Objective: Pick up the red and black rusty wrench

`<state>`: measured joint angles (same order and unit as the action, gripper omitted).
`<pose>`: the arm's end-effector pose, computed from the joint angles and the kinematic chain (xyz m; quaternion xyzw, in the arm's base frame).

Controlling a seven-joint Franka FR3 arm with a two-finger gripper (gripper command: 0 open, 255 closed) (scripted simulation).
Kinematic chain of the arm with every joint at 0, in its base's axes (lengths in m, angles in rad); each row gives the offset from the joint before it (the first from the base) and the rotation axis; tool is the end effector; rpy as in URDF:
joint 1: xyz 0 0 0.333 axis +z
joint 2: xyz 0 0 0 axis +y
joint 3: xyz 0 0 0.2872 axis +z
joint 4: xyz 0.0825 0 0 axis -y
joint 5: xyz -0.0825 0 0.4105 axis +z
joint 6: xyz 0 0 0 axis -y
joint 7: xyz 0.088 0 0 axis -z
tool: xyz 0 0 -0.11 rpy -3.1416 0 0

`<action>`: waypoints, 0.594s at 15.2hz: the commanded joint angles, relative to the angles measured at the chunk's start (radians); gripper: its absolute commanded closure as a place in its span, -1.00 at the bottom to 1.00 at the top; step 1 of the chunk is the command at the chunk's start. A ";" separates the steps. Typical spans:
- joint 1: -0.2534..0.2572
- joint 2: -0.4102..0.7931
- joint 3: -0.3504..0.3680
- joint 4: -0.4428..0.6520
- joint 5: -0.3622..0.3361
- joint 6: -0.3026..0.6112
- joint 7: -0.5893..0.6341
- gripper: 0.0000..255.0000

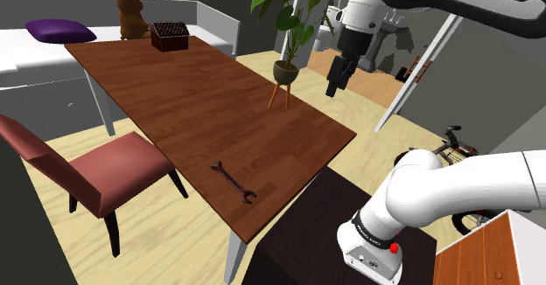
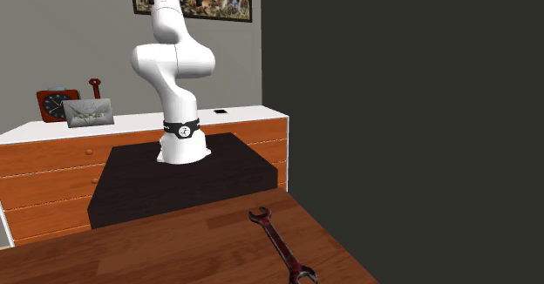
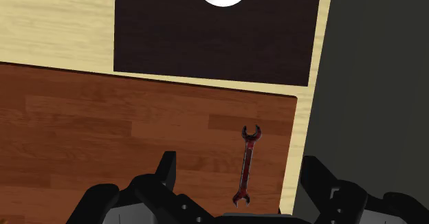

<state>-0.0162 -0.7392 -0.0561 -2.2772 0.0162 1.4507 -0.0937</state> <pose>0.3523 -0.0277 0.5791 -0.9985 -0.0194 0.0418 0.0302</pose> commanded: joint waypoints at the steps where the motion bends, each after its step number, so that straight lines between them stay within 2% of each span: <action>1: 0.000 0.000 0.000 0.000 0.000 0.000 0.000 -1.00; 9: 0.018 0.071 0.065 -0.198 0.036 0.288 0.073 -1.00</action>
<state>-0.0013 -0.6851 -0.0008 -2.4594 0.0469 1.7010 -0.0315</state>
